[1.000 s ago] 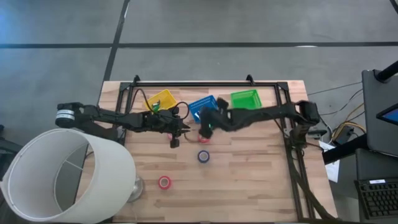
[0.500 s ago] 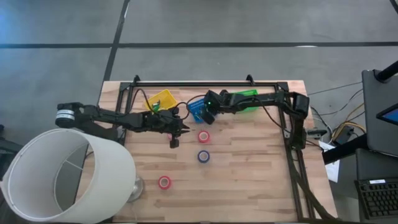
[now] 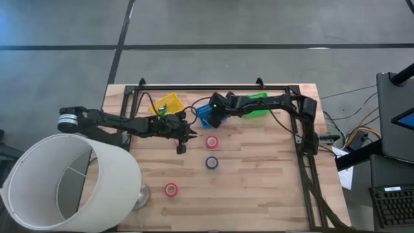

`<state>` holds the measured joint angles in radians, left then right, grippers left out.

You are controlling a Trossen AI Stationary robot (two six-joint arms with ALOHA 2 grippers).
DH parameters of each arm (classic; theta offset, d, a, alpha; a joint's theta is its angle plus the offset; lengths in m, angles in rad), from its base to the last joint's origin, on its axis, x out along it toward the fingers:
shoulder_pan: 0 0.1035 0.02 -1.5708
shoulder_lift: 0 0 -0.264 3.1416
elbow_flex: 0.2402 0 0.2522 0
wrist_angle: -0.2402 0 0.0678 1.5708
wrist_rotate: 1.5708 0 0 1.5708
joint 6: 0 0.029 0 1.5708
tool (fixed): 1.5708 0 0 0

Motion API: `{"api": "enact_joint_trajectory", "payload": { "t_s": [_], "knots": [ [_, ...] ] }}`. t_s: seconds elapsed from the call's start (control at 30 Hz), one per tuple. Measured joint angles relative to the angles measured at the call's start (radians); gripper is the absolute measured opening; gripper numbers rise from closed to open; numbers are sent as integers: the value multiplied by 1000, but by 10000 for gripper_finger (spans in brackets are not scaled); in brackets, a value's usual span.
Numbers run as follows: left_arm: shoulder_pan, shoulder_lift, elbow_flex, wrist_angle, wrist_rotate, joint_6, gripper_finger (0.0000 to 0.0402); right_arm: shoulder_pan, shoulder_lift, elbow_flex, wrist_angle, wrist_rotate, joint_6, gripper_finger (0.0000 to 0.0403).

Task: Pick and place Stapler, Stapler remover, tape
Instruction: Put the top red tape into the green basket

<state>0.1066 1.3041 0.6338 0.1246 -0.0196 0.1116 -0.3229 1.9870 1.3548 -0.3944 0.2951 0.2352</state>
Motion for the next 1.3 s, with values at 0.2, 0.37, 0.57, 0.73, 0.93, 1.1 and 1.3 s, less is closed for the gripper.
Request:
{"api": "enact_joint_trajectory", "payload": {
  "t_s": [0.2, 0.37, 0.57, 0.73, 0.93, 1.1, 1.3],
  "knots": [
    [0, 0, 0, -4, 0, 0, 64, 57, -111, 8, -15, -34, 51, 144],
    [0, 0, 0, -7, 0, -1, 64, 147, -149, 4, -33, -92, 110, 141],
    [0, 0, 0, -9, 0, -17, 64, 243, -105, -10, -45, -89, 325, 144],
    [0, 0, 0, -14, 0, -18, 64, 291, -66, -18, -54, -87, 464, 140],
    [0, 0, 0, -20, 0, -18, 64, 298, -24, -18, -56, -83, 541, 141],
    [0, 0, 0, -22, 0, -19, 64, 299, 25, -17, -57, -79, 581, 138],
    [0, 0, 0, -23, 0, -18, 64, 305, 47, -14, -62, -39, 577, 137]
  ]
}}
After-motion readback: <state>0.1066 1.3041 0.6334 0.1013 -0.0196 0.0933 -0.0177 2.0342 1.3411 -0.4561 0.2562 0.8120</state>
